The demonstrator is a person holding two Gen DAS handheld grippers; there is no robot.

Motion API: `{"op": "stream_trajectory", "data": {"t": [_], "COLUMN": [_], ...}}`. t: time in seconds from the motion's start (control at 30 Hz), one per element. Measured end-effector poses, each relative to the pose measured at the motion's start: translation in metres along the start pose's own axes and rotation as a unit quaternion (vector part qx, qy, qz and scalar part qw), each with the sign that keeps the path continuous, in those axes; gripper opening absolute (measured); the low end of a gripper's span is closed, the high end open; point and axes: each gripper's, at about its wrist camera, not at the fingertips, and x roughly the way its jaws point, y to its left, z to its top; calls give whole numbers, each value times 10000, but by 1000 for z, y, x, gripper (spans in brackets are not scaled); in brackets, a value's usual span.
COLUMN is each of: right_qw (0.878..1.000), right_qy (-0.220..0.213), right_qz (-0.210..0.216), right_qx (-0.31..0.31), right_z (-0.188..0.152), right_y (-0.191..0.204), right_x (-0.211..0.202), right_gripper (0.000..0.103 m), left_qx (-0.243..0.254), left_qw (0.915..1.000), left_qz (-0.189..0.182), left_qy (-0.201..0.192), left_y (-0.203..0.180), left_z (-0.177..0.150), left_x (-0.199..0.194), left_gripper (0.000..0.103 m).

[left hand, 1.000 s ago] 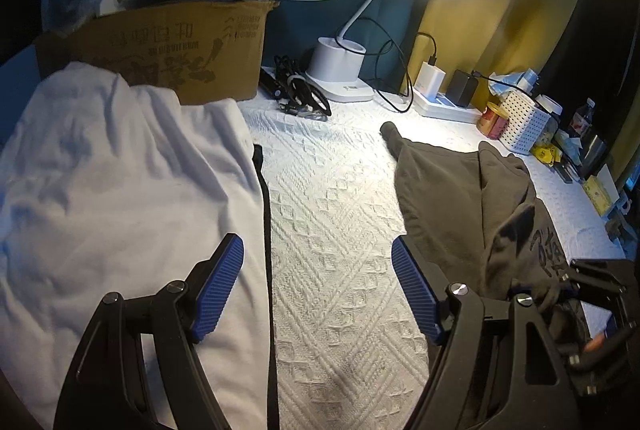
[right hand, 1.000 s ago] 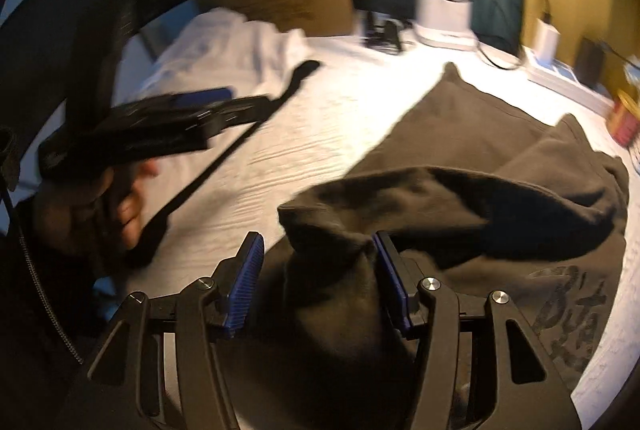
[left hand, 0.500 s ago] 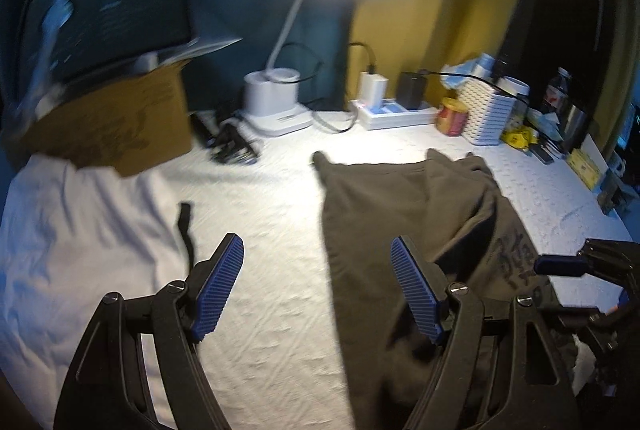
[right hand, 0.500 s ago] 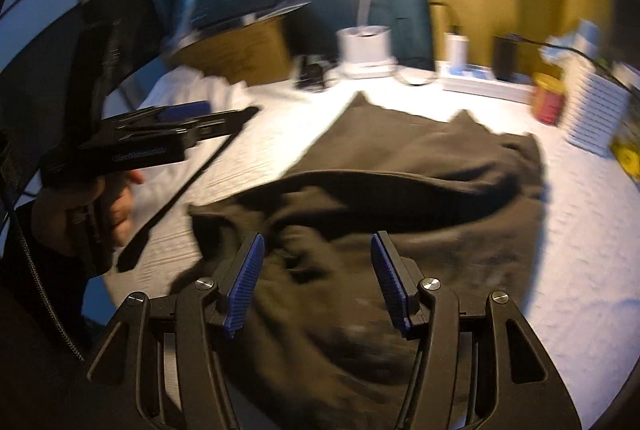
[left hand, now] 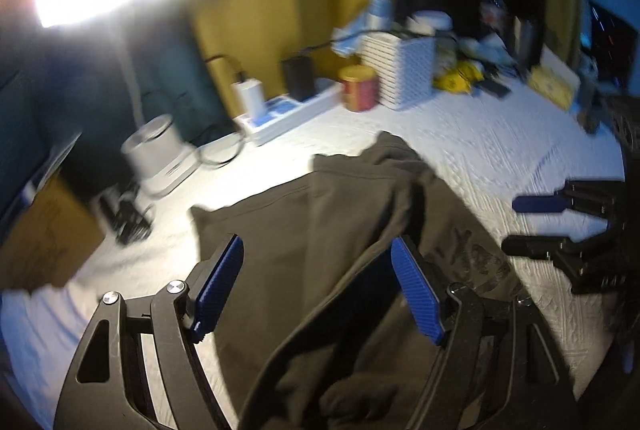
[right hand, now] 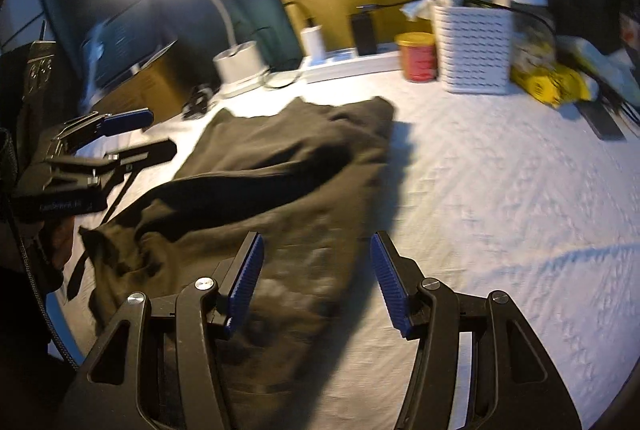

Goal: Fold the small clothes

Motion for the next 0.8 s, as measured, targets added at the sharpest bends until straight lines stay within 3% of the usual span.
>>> {"op": "stream_trajectory", "data": {"t": [0.27, 0.33, 0.37, 0.4, 0.47, 0.67, 0.8], "right_qw": [9990, 9987, 9986, 9985, 9982, 9979, 9978], "right_qy": [-85, -62, -52, -35, -6, 68, 114], "right_qz": [-127, -149, -160, -175, -197, -299, -370], "right_qx": [427, 478, 493, 519, 559, 568, 546], "right_z": [-1, -2, -2, -2, -2, 6, 16], "right_y": [-45, -51, -53, -56, -59, -61, -58], "right_x": [-1, 1, 2, 3, 6, 21, 32], "right_gripper": [59, 59, 59, 59, 59, 59, 59], "left_qx": [1213, 1318, 1298, 1198, 1036, 189, -704], "left_qw": [9915, 9892, 9886, 9882, 9899, 9989, 9961], "left_qz": [-82, -95, -130, -187, -275, 206, 345], "left_qy": [460, 638, 749, 932, 933, 371, 397], "left_y": [-52, -54, -53, -48, -35, 22, 83], "left_z": [11, 7, 6, 4, 2, 2, -10], "left_x": [50, 64, 70, 75, 74, 48, 59], "left_gripper": [76, 59, 34, 13, 3, 3, 2]}}
